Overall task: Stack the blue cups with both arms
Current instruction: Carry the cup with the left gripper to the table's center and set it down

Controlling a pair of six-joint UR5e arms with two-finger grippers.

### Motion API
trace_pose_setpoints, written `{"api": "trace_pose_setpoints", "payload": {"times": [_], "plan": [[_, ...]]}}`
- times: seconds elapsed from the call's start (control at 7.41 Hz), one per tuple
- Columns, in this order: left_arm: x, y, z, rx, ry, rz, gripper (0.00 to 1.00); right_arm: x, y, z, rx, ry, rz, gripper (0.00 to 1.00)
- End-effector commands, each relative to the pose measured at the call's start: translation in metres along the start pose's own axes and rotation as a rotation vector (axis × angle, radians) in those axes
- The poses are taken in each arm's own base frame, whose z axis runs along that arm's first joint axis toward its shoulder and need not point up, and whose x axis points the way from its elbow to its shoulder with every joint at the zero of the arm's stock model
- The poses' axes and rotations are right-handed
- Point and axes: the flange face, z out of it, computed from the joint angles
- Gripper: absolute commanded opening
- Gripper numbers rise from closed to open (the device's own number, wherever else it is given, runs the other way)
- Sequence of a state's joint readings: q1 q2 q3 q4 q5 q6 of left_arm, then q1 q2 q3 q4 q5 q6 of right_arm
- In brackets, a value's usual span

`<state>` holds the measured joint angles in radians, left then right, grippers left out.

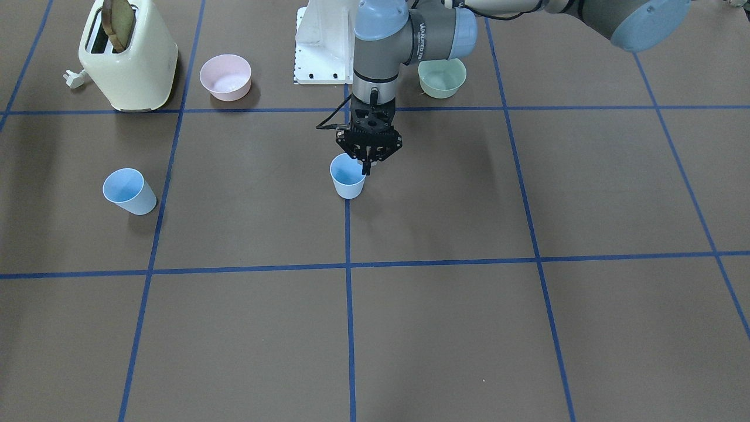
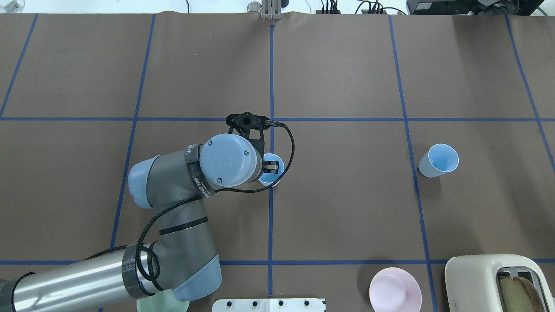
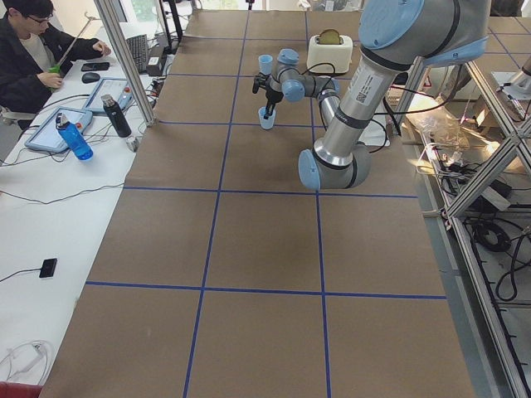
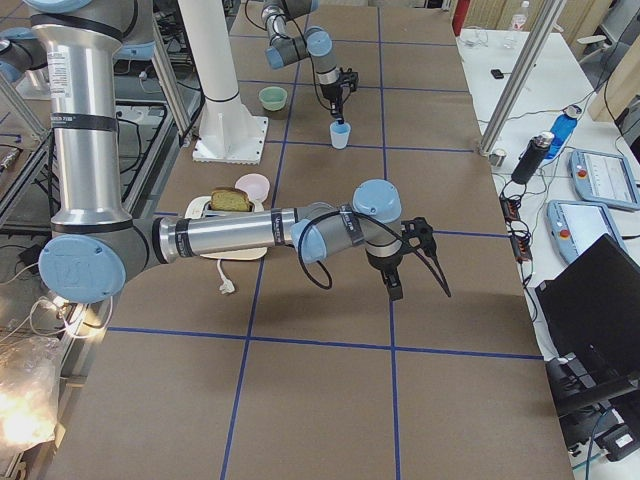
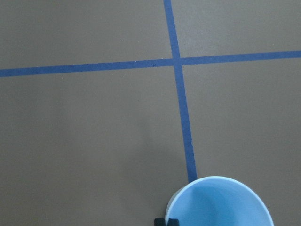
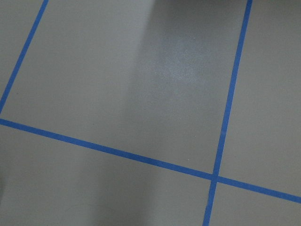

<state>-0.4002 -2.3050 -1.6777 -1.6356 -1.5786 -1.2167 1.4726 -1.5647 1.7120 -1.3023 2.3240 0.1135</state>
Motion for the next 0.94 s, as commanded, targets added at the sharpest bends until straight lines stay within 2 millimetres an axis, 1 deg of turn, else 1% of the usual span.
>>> {"api": "trace_pose_setpoints", "payload": {"times": [0.0,0.13,0.27,0.4,0.54,0.67,0.81], "plan": [[0.001,0.002,0.002,-0.004,0.004,0.004,0.12,0.000,0.000,0.000,0.000,0.000,0.000,1.00],[0.002,0.002,0.000,-0.003,0.008,0.004,0.48,0.000,0.000,0.000,0.000,-0.001,0.000,1.00],[0.000,0.000,-0.002,0.009,0.009,0.003,0.98,0.000,0.000,0.000,0.000,-0.001,-0.001,1.00],[0.002,-0.006,-0.031,0.040,0.057,0.003,0.99,-0.001,-0.001,-0.001,0.002,-0.005,-0.002,1.00],[-0.016,-0.036,-0.051,0.069,0.066,0.004,0.99,-0.004,-0.002,-0.003,0.006,-0.007,-0.005,1.00],[-0.051,-0.064,-0.063,0.045,0.073,0.047,0.99,-0.006,-0.003,-0.004,0.009,-0.009,-0.004,1.00],[-0.121,-0.098,-0.073,0.020,0.051,0.067,0.99,-0.023,-0.008,-0.010,0.018,-0.044,0.011,1.00]]}}
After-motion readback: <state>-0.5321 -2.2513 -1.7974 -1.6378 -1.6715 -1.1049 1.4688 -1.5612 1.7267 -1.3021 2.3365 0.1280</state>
